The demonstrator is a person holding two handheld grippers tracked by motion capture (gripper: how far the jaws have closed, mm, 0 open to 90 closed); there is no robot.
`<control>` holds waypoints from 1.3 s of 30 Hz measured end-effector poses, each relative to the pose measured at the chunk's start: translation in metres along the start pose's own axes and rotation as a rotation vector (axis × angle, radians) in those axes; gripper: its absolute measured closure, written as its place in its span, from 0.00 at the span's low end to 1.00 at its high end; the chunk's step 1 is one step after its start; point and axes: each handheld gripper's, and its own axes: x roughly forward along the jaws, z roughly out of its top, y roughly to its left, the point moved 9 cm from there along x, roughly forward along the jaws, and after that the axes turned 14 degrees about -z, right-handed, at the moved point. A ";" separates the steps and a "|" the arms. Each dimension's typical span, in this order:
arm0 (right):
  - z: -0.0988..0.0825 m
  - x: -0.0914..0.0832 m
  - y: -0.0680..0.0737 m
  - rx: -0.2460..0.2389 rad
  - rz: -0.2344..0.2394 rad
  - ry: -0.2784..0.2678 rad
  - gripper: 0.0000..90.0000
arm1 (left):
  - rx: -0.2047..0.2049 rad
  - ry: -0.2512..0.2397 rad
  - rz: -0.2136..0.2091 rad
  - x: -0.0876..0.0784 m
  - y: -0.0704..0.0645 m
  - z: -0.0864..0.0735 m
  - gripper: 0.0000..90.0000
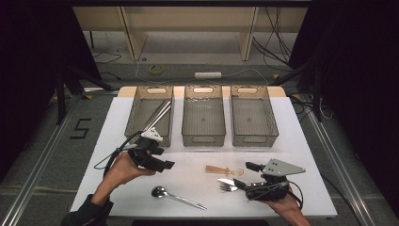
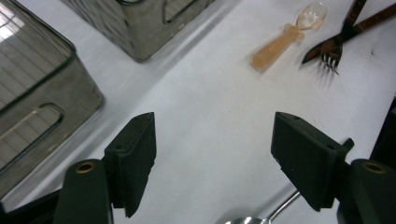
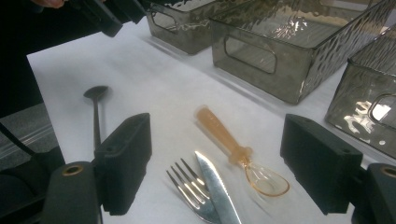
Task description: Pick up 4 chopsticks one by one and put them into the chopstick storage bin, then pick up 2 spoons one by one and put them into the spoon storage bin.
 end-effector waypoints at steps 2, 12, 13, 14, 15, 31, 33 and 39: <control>0.000 0.000 -0.001 0.001 -0.001 0.001 0.29 | -0.001 -0.001 -0.005 0.002 -0.002 -0.002 0.34; 0.000 0.000 -0.001 0.005 0.000 0.000 0.29 | 0.031 0.024 -0.009 0.007 -0.013 -0.010 0.31; 0.000 0.000 -0.001 0.005 0.000 0.001 0.29 | 0.042 0.033 -0.011 0.007 -0.014 -0.011 0.31; 0.000 0.000 -0.001 0.003 0.001 0.001 0.29 | 0.043 0.037 -0.013 0.008 -0.016 -0.012 0.30; 0.000 0.000 -0.001 0.002 0.001 0.001 0.29 | 0.047 0.044 -0.011 0.009 -0.017 -0.013 0.30; -0.001 0.000 0.000 0.001 -0.002 0.004 0.29 | 0.093 0.143 -0.046 0.026 -0.036 -0.029 0.30; -0.001 0.000 0.000 0.000 -0.001 0.005 0.29 | 0.105 0.158 -0.045 0.027 -0.037 -0.030 0.30; -0.001 0.001 -0.001 0.005 0.000 0.006 0.29 | 0.106 0.195 -0.057 0.031 -0.040 -0.034 0.30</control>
